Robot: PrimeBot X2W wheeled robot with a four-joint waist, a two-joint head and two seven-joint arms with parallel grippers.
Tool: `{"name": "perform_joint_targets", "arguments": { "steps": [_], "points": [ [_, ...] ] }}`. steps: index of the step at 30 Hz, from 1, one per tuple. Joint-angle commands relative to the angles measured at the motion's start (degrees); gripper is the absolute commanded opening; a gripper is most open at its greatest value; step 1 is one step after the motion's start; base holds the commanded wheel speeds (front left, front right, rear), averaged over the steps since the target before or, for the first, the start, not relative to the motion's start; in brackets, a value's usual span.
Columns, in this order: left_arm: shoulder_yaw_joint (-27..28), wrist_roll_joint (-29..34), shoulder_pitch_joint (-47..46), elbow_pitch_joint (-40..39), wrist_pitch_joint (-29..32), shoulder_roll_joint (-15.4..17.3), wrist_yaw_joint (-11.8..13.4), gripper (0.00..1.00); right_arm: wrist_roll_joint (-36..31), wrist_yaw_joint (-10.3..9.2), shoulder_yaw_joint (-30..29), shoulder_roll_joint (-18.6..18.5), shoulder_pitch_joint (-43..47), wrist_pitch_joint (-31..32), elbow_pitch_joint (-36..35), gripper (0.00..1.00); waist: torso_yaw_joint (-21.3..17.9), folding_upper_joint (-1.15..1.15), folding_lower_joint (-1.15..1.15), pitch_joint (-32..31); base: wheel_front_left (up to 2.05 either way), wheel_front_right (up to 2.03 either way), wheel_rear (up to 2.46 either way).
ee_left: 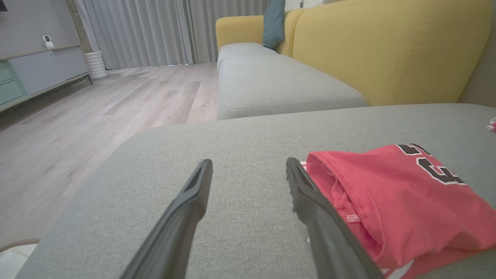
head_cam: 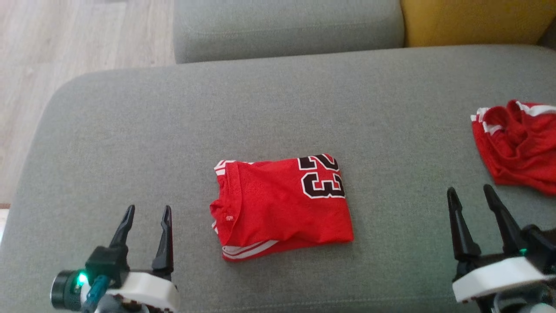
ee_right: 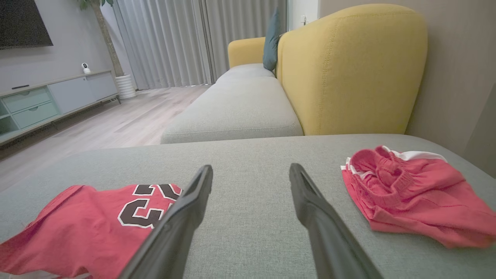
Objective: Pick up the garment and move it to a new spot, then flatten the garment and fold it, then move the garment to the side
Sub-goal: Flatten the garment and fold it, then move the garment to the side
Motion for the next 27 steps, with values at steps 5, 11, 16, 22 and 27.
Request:
{"name": "perform_joint_targets", "arguments": {
  "steps": [5,11,16,22,27],
  "points": [
    [1.5,-0.5,-0.9,-3.2,0.7,1.2,0.6,1.00,0.1,-0.04,0.2,-0.2,0.3,0.6,-3.1,1.00,0.5,0.00,0.00,-1.1,0.00,0.00,0.00],
    [1.5,-0.7,-0.5,-3.8,1.1,1.6,1.0,1.00,0.0,-0.04,0.4,-0.1,0.5,1.1,-3.6,1.00,0.4,0.00,0.00,-1.3,0.00,0.00,0.00],
    [1.5,-0.9,-0.7,-3.9,1.0,1.6,1.3,1.00,0.2,-0.04,0.5,-0.1,0.2,1.4,-3.6,1.00,0.3,0.00,0.00,-1.1,0.00,0.00,0.00],
    [1.3,-1.1,-1.0,-3.7,0.7,1.6,1.5,1.00,0.4,-0.04,0.5,-0.2,0.0,1.5,-3.3,1.00,0.4,0.00,0.00,-1.2,0.00,0.00,0.00],
    [0.9,-1.2,-1.2,-3.8,0.6,1.6,1.8,1.00,0.7,-0.04,0.4,-0.2,-0.2,1.7,-3.2,1.00,0.5,0.00,0.00,-1.1,0.00,0.00,0.00]
  ]
}}
